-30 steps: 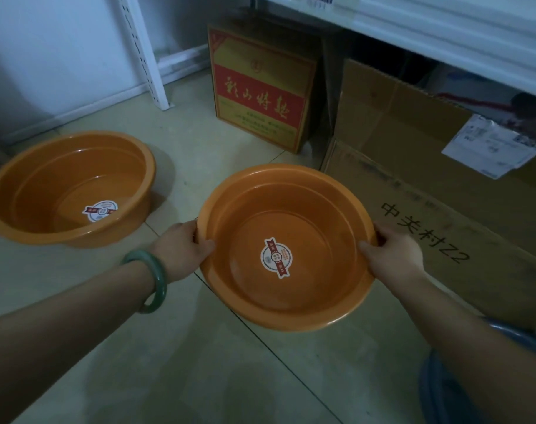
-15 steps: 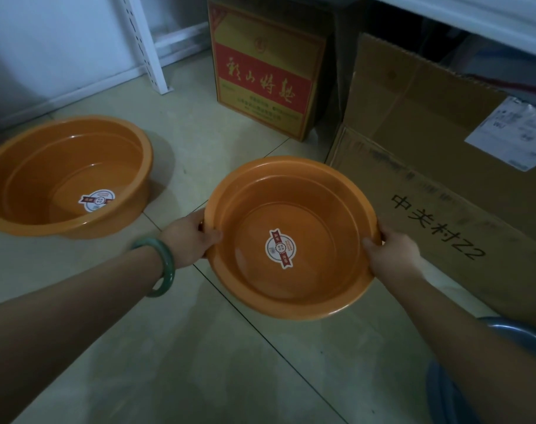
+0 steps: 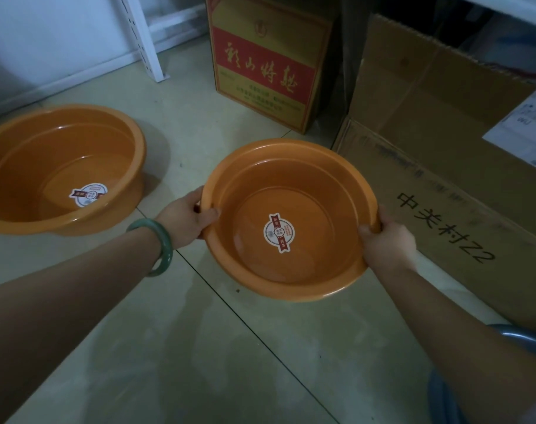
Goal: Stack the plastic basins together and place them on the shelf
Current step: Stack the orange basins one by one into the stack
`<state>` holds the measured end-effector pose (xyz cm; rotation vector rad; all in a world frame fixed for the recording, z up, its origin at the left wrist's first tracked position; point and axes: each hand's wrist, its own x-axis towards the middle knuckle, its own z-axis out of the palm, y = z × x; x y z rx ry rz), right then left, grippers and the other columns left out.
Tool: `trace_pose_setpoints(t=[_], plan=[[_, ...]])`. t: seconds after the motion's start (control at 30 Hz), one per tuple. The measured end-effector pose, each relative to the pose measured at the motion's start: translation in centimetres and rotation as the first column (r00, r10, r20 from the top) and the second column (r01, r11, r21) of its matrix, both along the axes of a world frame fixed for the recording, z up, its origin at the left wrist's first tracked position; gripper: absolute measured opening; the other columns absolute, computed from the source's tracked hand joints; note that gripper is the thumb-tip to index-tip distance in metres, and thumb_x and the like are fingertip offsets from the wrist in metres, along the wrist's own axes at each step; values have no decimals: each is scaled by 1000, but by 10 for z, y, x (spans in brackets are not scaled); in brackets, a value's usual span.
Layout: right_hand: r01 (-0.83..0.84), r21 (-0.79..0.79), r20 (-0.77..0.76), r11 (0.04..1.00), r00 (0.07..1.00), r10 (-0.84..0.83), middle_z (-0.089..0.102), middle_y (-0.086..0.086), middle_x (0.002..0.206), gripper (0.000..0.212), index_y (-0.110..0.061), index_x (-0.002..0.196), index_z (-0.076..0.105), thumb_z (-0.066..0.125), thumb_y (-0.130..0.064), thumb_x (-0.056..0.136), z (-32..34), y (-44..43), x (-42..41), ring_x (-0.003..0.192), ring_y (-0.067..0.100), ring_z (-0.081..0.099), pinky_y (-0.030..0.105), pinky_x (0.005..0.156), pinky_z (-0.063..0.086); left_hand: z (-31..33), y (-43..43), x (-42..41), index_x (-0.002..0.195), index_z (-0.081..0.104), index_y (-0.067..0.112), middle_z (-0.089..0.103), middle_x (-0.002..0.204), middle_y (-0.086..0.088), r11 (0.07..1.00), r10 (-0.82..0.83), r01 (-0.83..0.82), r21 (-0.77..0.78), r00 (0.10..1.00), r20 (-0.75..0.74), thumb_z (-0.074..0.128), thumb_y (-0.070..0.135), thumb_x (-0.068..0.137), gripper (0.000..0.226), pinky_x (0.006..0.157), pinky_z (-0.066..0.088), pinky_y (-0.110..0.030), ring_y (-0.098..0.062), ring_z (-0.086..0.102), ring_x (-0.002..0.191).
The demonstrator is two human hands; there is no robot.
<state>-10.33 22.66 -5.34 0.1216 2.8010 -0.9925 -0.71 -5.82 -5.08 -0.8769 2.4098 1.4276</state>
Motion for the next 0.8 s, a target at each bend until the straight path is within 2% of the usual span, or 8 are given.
trace_pose_setpoints(t=[0.1,0.23,0.33,0.43,0.5,0.6,0.7,0.8], plan=[[-6,23,-17,1000,1000,7,57,11,136,57,-20,147,39,51,-24,91,-1,0,0,115,33,58,43,93,50,0,4,-1,140,38,35,68,101,-3,1000,13,-13,-9,1000,-13,54,30,90,52,81,56,-39,-21,69,86],[4,26,1,1000,1000,-4,62,12,128,57,-21,147,38,48,-25,91,-1,-1,0,109,33,60,45,90,52,-1,8,0,141,37,34,67,97,0,998,32,-34,-57,999,-32,52,32,91,52,65,48,-23,-15,66,82],[3,47,24,999,1000,-4,62,12,128,58,-22,149,32,43,-27,92,-1,-3,2,109,34,60,47,90,52,0,8,3,142,38,29,66,95,3,999,18,-19,-26,999,-43,53,37,91,54,65,51,-22,-13,66,82],[-13,103,52,995,999,8,63,13,123,57,-23,150,28,41,-27,94,-2,-4,0,102,34,63,43,80,54,4,-1,6,142,38,20,67,110,-7,1000,-1,1,-22,1000,-10,55,45,88,62,74,55,-29,-20,67,91],[-19,150,78,988,997,8,63,15,119,57,-22,150,26,41,-27,96,-1,-4,-2,97,34,63,39,74,52,12,-10,8,142,39,11,63,121,-14,998,68,-67,14,997,-23,55,40,89,62,69,55,-23,-20,64,93],[-24,237,57,971,998,11,56,22,129,58,-20,151,22,38,-34,97,4,-8,-3,114,40,55,44,87,48,30,-35,19,130,50,5,64,109,-14,986,165,-167,-15,982,-90,50,31,94,44,56,51,-10,-18,61,77],[-9,344,-53,939,998,28,45,25,144,63,-19,152,18,38,-41,96,16,-24,-3,134,43,36,50,110,30,39,-74,37,121,59,15,69,107,-9,945,175,-204,-257,976,-132,45,40,94,39,87,53,-37,-27,66,92],[-38,340,-124,940,989,85,40,24,147,61,-16,151,25,41,-38,96,32,-57,-2,139,42,30,48,113,22,44,-112,58,112,63,22,70,103,-4,869,352,-401,-289,913,-208,46,36,94,29,91,50,-46,-27,66,95]])
